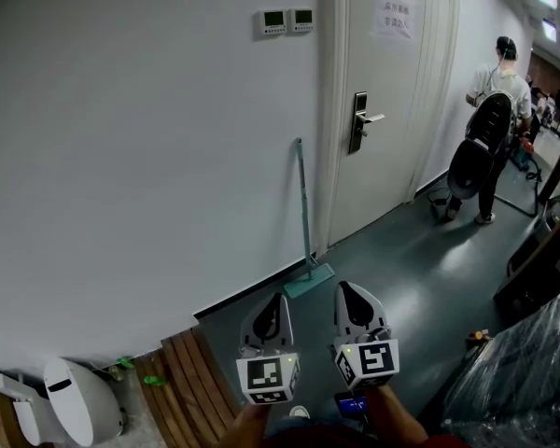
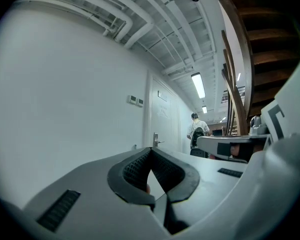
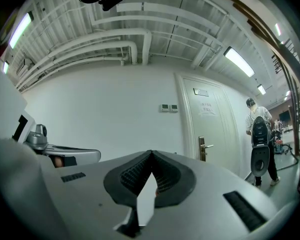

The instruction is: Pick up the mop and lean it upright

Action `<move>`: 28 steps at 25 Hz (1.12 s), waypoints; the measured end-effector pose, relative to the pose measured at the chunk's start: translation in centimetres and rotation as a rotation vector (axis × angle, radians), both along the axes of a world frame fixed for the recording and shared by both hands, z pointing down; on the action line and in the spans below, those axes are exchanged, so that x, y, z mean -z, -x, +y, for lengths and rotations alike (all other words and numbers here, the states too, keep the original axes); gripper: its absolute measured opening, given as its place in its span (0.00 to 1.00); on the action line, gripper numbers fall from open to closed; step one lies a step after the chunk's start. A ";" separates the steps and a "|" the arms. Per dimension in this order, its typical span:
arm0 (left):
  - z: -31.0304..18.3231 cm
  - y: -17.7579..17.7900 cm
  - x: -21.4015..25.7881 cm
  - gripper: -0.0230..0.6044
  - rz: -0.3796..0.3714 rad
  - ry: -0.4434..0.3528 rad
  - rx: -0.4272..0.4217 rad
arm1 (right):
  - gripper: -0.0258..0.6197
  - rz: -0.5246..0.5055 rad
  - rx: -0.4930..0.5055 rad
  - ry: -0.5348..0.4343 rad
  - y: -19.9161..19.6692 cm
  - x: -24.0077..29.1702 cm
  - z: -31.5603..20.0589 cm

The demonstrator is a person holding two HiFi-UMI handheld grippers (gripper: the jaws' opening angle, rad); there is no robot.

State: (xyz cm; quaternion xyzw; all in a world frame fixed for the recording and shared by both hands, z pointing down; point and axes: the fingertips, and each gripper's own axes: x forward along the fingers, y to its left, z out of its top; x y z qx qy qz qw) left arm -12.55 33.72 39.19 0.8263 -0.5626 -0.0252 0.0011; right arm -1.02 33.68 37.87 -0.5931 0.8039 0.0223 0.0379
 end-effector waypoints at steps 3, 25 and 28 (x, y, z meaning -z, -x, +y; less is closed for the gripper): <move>-1.9 -0.1 -0.4 0.06 -0.007 0.008 -0.009 | 0.05 -0.006 -0.004 -0.003 0.1 -0.2 -2.0; -23.8 -9.8 0.0 0.06 -0.047 0.018 0.034 | 0.05 -0.072 0.017 0.013 -10.3 -0.8 -24.5; -26.5 -11.5 0.0 0.06 -0.050 0.021 0.048 | 0.05 -0.080 0.027 0.017 -12.0 -1.1 -27.2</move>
